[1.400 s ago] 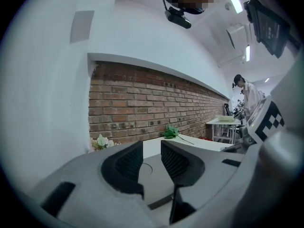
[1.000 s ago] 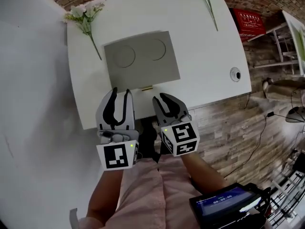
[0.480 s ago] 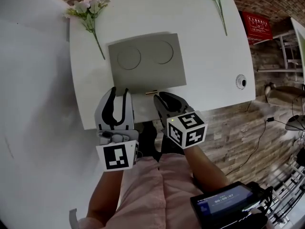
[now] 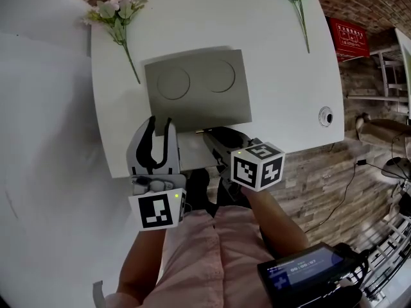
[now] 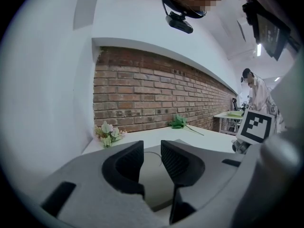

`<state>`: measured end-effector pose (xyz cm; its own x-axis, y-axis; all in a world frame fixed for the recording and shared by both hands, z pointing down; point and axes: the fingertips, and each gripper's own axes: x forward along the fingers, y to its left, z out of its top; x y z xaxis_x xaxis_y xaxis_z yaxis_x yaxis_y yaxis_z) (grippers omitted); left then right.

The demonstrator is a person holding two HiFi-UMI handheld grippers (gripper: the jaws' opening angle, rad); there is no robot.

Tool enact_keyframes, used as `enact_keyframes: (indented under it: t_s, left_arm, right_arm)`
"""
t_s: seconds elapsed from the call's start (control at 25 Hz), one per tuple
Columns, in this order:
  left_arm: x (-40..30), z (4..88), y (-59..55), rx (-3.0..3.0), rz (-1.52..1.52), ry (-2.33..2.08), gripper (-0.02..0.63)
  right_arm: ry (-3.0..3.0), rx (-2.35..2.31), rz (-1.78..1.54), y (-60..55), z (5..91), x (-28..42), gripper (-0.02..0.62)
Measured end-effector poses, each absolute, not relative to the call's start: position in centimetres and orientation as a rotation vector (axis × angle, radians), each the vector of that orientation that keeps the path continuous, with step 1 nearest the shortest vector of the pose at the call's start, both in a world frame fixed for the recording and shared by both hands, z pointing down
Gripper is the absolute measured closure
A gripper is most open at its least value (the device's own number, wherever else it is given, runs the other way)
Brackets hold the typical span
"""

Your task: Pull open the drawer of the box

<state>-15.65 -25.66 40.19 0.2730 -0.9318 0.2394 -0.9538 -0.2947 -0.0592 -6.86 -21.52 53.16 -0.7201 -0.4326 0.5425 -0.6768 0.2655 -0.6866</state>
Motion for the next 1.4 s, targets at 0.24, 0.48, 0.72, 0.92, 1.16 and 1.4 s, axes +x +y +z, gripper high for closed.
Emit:
enact_keyframes:
  t_s: [0.24, 0.48, 0.72, 0.92, 1.16, 1.4]
  left_arm:
    - [-15.9, 40.2, -26.1, 2.426, 0.343, -1.814, 0.491]
    - [-16.3, 40.2, -25.8, 2.422, 0.344, -1.820, 0.491]
    - [-16.5, 39.8, -25.0, 2.431, 0.342, -1.820, 0.491]
    - [-16.7, 39.2, -24.4, 2.439, 0.339, -1.826, 0.491]
    - [-16.7, 38.9, -23.5, 2.453, 0.333, -1.825, 0.491]
    - [-16.9, 38.5, -22.9, 2.465, 0.328, -1.824, 0.491]
  right_arm:
    - [-2.251, 0.975, 1.573, -21.7, 53.5, -7.0, 0.517]
    - [-2.255, 0.990, 1.588, -21.7, 53.5, -6.9, 0.538]
    - [-2.251, 1.006, 1.585, -21.1, 53.5, -6.7, 0.543]
    - [-2.248, 1.015, 1.580, -20.4, 53.4, -6.7, 0.541]
    - [-2.249, 1.030, 1.562, -19.7, 53.5, -6.5, 0.541]
    - [-2.244, 1.045, 1.563, -18.9, 53.5, -6.4, 0.541]
